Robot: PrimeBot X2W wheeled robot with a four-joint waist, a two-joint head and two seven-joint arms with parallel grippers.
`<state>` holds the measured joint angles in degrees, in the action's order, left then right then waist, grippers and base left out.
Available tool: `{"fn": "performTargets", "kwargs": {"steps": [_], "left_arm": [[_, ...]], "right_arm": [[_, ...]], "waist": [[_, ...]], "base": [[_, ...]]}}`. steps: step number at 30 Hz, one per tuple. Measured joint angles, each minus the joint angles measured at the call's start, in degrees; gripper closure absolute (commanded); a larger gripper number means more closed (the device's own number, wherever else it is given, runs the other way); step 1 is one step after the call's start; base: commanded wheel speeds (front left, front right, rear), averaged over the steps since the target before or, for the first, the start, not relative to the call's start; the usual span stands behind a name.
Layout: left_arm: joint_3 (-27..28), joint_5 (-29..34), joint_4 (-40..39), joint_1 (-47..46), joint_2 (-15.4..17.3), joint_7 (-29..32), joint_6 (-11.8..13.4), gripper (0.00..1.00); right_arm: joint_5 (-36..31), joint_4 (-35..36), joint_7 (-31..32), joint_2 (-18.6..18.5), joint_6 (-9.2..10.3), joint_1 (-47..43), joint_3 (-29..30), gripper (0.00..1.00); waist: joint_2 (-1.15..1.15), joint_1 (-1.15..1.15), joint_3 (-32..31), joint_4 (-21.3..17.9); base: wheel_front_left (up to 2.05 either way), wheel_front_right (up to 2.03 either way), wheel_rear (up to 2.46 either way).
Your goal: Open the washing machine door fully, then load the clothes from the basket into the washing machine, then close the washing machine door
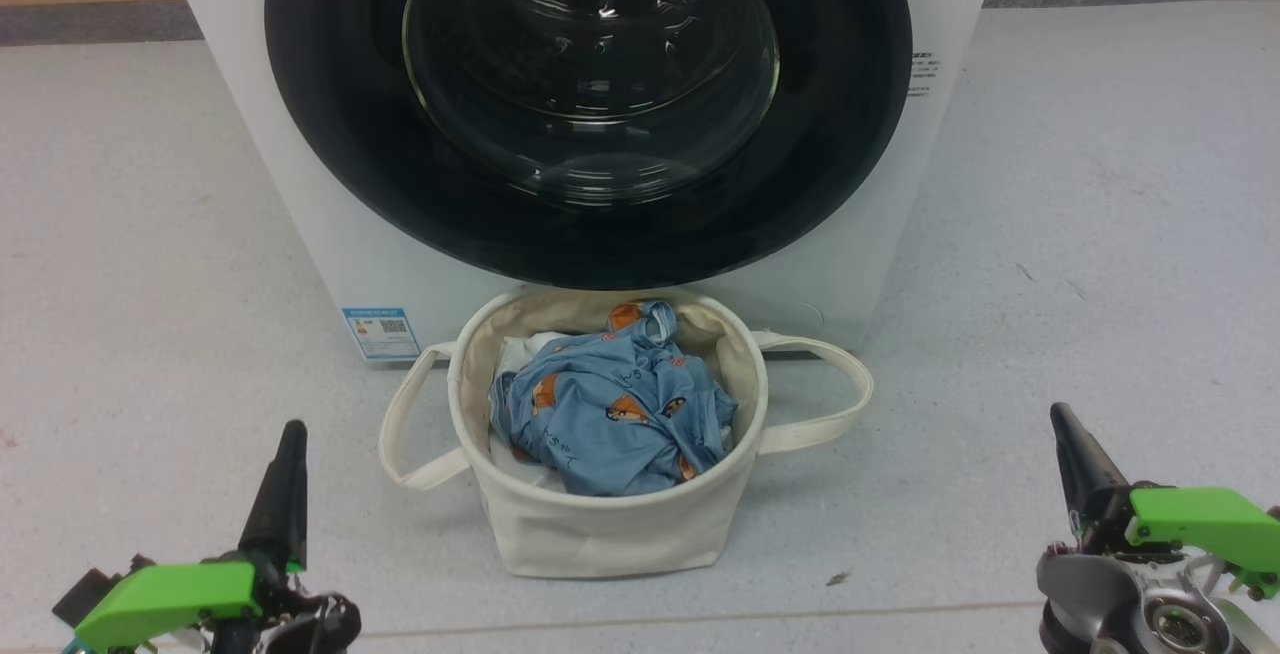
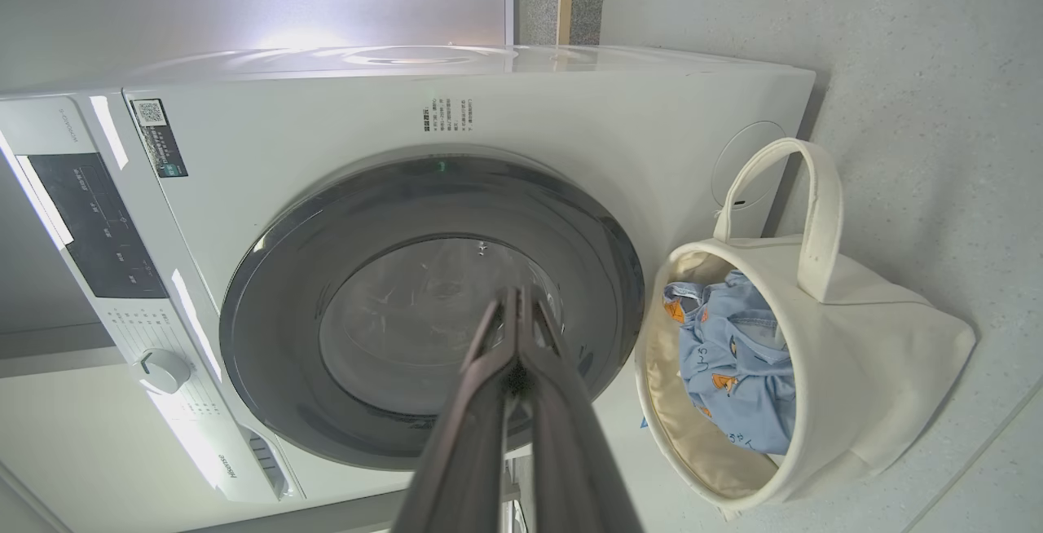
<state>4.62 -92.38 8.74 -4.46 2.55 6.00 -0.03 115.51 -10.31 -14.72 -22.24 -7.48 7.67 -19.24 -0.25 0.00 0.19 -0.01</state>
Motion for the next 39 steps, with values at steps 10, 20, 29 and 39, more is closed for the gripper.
{"fn": "performTargets", "kwargs": {"steps": [10, 20, 29, 39], "left_arm": [[0.0, 0.0, 0.0, 0.0, 0.0, 0.0, 0.0, 1.00], [0.0, 0.0, 0.0, 0.0, 0.0, 0.0, 0.0, 1.00], [0.0, 0.0, 0.0, 0.0, 0.0, 0.0, 0.0, 1.00], [0.0, 0.0, 0.0, 0.0, 0.0, 0.0, 0.0, 1.00]], "right_arm": [[0.0, 0.0, 0.0, 0.0, 0.00, 0.0, 0.0, 1.00], [0.0, 0.0, 0.0, 0.0, 0.00, 0.0, 0.0, 1.00], [0.0, 0.0, 0.0, 0.0, 0.00, 0.0, 0.0, 1.00], [0.0, 0.0, 0.0, 0.0, 0.00, 0.0, 0.0, 1.00]], "waist": [[0.00, 0.00, 0.0, 0.0], [0.00, 0.00, 0.0, 0.0], [0.00, 0.00, 0.0, 0.0], [0.00, 0.00, 0.0, 0.0]], "base": [[0.00, 0.00, 0.00], [0.00, 0.00, 0.00], [0.00, 0.00, 0.00], [0.00, 0.00, 0.00]]}}
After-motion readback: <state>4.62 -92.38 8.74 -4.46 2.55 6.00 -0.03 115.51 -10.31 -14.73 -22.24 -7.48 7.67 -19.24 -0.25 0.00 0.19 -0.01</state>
